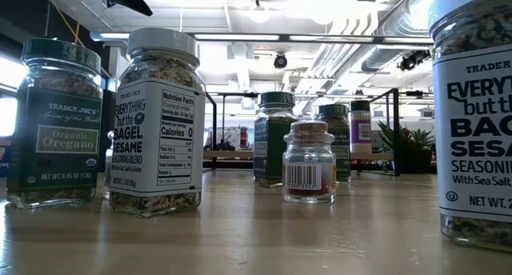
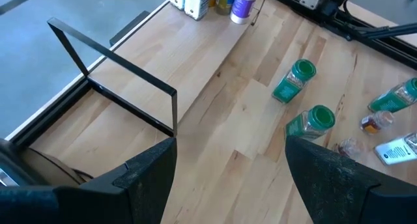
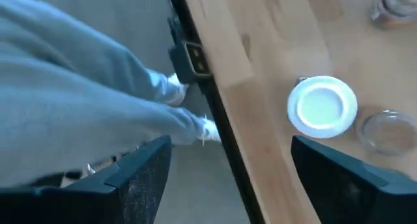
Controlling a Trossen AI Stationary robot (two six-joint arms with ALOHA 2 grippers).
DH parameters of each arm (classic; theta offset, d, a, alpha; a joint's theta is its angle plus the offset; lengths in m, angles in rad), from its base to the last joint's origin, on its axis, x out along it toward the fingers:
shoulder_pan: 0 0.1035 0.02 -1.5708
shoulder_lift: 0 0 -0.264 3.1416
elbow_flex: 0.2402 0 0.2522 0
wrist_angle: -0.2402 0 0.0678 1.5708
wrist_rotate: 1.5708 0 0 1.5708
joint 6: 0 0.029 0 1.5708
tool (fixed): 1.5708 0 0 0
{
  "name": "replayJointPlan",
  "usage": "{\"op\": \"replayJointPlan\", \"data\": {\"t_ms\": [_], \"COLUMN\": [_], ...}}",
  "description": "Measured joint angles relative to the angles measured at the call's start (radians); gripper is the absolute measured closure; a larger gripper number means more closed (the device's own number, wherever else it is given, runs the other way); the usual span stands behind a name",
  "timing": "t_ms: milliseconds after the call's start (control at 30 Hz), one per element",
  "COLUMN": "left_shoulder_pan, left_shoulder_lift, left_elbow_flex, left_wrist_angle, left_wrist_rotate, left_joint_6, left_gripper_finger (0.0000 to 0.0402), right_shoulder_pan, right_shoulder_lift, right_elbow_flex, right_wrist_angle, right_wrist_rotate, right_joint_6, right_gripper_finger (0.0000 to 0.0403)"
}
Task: Shelf spices
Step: Put the right white spice bottle on the shelf and align with the other white spice bottles
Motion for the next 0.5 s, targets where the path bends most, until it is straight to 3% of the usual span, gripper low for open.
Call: {"op": "replayJointPlan", "data": {"t_ms": [267, 500], "left_shoulder_pan": [0.0, 0.0], "left_shoulder_lift": [0.005, 0.011], "left_elbow_flex": [0.0, 0.0], "left_wrist_angle": [0.0, 0.0], "left_wrist_rotate": [0.0, 0.0], "left_joint_6": [0.001, -0.005], "left_gripper_finger": [0.0119, 0.0119], "right_shoulder_pan": [-0.021, -0.032], "right_shoulder_lift": [0.0, 0.0], "right_elbow_flex": [-0.116, -0.157], "right_wrist_angle": [-0.04, -0.015], "right_wrist_rotate": [0.009, 0.072], "right_joint_6": [0.156, 0.059], "right_gripper_finger": [0.0091, 0.0091]}}
